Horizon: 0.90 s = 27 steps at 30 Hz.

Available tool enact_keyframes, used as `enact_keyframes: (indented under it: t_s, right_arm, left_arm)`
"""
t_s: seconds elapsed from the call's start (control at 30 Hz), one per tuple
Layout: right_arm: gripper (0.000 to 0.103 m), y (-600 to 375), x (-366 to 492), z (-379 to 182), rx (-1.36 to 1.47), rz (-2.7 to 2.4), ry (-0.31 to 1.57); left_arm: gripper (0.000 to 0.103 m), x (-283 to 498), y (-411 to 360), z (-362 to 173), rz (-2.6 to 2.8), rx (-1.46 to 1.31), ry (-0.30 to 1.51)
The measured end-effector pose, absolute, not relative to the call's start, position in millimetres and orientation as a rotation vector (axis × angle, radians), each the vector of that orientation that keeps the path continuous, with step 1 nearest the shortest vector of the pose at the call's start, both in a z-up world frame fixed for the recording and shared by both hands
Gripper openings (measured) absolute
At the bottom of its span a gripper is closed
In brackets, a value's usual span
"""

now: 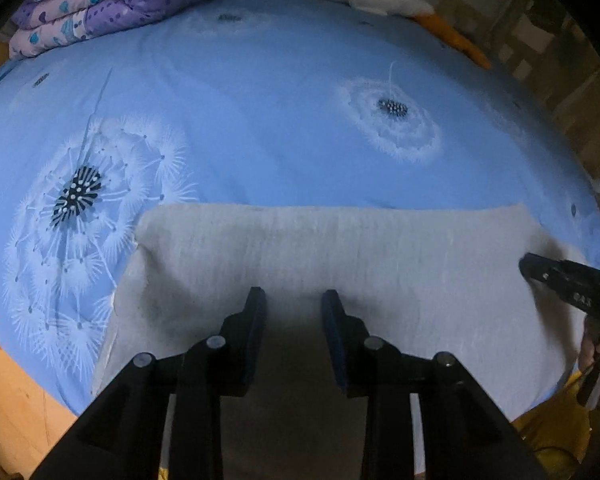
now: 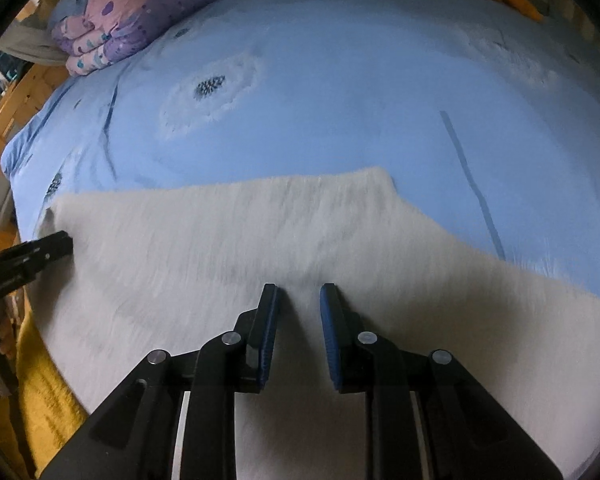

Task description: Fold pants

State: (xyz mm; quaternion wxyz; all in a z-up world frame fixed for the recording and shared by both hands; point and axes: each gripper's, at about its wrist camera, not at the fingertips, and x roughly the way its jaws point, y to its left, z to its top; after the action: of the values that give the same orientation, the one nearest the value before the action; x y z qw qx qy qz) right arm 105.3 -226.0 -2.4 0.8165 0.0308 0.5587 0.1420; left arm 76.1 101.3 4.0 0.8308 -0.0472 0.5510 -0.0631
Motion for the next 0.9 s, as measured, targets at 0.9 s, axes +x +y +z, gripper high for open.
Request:
enact_keyframes:
  t_s: [0.9]
  right_arm:
    - [0.043, -400.0, -59.4, 46.0, 0.518, -0.032, 1.081]
  left_arm:
    - [0.037, 21.5, 54.8, 27.9, -0.097, -0.165, 1.206]
